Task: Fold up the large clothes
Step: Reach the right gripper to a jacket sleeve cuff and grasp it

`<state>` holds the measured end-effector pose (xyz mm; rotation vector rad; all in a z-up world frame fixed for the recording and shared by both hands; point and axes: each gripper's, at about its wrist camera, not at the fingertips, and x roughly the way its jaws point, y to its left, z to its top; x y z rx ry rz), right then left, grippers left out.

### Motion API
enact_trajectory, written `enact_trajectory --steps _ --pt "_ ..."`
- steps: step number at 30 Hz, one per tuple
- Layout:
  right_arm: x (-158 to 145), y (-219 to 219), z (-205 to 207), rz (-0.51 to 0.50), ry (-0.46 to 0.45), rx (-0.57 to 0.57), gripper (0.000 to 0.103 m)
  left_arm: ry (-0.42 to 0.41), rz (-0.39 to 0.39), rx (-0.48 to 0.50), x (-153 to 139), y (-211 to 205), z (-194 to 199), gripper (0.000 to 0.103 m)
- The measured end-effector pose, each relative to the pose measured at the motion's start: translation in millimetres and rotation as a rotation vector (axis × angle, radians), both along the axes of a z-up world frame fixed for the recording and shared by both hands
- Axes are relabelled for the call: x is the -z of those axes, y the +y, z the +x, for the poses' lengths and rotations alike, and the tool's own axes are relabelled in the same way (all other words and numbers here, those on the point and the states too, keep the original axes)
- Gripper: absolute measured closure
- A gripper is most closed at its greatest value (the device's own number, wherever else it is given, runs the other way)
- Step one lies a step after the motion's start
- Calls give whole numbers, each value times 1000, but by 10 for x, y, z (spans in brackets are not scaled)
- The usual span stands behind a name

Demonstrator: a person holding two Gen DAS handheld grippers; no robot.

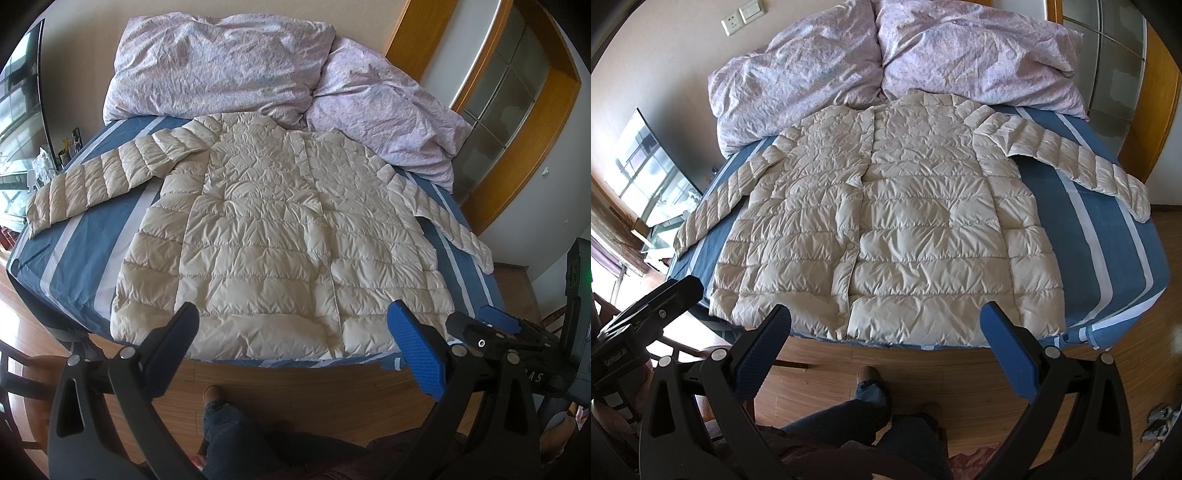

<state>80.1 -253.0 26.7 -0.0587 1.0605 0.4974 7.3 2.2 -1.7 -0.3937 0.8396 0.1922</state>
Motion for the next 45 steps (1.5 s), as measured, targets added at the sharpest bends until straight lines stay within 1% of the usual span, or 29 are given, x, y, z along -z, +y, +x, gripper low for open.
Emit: enact_trajectory --steps 6,10,15,18,21,27,34,38,39,41,42,44,45 --pt "95 -119 259 5 -6 41 1 22 20 -15 43 65 232 2" --pt "184 -176 484 -30 -7 74 1 45 48 -27 93 123 420 2" --pt "308 -344 843 -63 -5 131 1 83 90 -31 180 222 695 2" --pt "407 -503 1140 -78 -10 179 1 105 103 -34 246 298 863 2" --pt "526 -739 1478 -88 -9 253 1 122 129 -43 310 374 1013 2" --pt "724 -1495 2260 -103 36 462 1 164 169 -77 419 555 1228 2" --pt "830 -2320 2885 -156 59 685 1 190 184 -99 459 696 1320 2" --pt "912 -2779 3113 -161 94 805 11 204 181 -109 490 755 1325 2" --pt "943 -2875 3155 -146 108 831 12 208 180 -112 496 774 1321 2" --pt "983 -3037 3188 -112 129 879 18 214 181 -116 509 798 1311 2" --pt "1018 -3149 3210 -82 142 912 19 219 181 -120 517 812 1306 2" --pt "1073 -3270 3202 -51 164 953 26 225 181 -126 524 836 1295 2" --pt "1113 -3319 3223 -40 176 970 28 227 182 -128 525 846 1291 2"
